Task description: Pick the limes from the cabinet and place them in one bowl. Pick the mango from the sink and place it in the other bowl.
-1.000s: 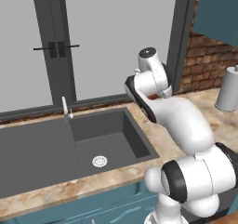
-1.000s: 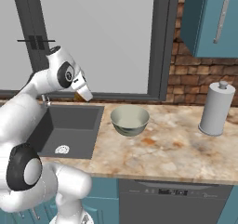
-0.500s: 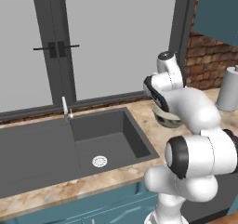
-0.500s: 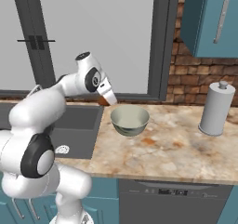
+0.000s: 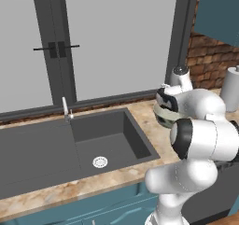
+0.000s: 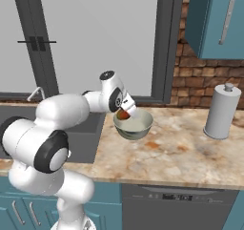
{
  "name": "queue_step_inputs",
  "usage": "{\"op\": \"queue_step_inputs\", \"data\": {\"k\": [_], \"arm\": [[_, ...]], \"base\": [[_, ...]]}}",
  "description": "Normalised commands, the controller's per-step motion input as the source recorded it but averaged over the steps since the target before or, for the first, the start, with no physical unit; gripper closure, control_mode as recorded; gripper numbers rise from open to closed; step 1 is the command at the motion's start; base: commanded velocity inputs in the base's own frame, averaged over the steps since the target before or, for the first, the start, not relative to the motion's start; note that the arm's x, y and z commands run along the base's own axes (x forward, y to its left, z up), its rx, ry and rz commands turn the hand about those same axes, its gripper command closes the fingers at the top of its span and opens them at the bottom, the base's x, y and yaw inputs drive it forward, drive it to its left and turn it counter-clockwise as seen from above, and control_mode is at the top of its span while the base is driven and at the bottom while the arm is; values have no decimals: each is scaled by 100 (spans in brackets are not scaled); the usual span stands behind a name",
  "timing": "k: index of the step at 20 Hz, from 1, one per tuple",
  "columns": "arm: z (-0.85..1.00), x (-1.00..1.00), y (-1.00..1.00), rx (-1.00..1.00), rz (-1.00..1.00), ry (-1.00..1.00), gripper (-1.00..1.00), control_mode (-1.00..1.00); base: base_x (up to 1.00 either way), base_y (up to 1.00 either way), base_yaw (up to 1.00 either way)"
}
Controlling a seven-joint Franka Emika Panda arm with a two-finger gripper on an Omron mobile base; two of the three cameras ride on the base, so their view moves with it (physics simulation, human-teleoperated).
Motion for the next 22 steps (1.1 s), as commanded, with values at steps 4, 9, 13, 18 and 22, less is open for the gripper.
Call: {"op": "queue_step_inputs", "data": {"k": [4, 9, 13, 18, 22], "arm": [[-38, 66, -12, 0, 7, 0, 100, -100], [-40, 58, -17, 0, 6, -3, 100, -100], [-41, 19, -27, -3, 7, -5, 100, -100], [-2, 0, -2, 0, 0, 0, -100, -100], [1, 1, 0, 0, 0, 0, -100, -100]], "base": [[0, 0, 0], [0, 0, 0], [0, 0, 0], [0, 0, 0], [0, 0, 0]]}}
